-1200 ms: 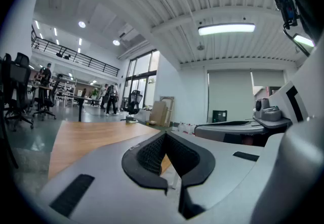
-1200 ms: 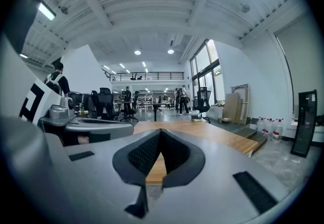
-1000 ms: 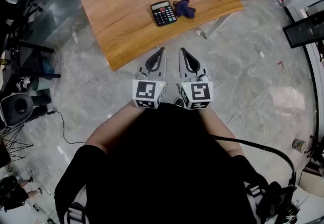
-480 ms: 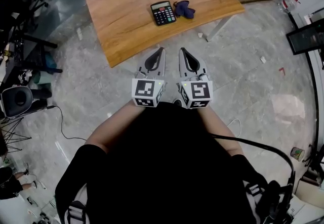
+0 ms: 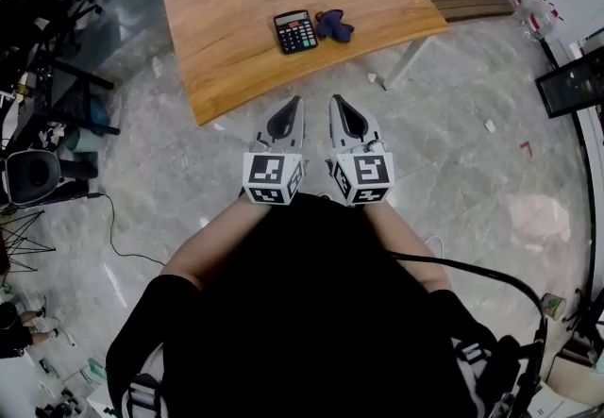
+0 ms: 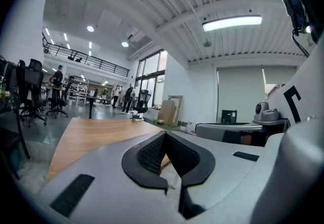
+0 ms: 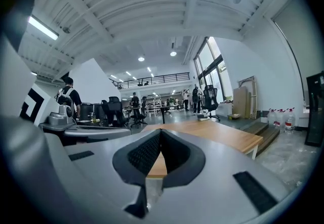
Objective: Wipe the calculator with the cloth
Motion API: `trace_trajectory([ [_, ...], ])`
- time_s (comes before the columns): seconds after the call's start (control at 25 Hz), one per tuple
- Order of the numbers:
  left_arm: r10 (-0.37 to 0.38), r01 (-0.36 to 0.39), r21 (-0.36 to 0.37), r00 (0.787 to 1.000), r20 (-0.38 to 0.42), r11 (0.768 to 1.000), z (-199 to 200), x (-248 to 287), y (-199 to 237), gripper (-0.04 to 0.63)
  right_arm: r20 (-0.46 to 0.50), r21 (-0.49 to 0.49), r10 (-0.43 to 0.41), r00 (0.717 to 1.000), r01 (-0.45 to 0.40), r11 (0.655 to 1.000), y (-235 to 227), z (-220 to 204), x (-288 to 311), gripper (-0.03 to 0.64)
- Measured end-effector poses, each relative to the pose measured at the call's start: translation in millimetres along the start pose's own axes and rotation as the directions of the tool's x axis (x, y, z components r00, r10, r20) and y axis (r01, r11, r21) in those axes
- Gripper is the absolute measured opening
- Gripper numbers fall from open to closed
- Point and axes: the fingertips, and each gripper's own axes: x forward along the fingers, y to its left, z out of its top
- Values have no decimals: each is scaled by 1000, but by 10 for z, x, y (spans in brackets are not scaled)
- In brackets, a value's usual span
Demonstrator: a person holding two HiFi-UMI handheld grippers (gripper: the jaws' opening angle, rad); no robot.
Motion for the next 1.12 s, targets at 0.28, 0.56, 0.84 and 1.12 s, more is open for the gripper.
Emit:
trace_trajectory([
  [0.28, 34, -34, 6, 999, -32, 999, -97, 76, 43, 6, -15, 52, -15, 1000, 16, 999, -172, -102, 61, 15],
  [0.56, 59, -61, -26, 996, -73, 998, -298, 472, 266, 6, -76, 56, -18, 997, 23, 998, -356, -316, 349, 15],
  [0.84, 40, -48, -78, 993, -111, 996, -497, 1104, 653, 6, -126, 28, 8, 992, -5, 1000, -549, -468, 1009, 15],
  [1.12, -4, -12, -92, 983, -182, 996, -566, 1970, 1267, 6, -182, 38, 75, 980, -69, 997, -664, -534, 2148, 15],
])
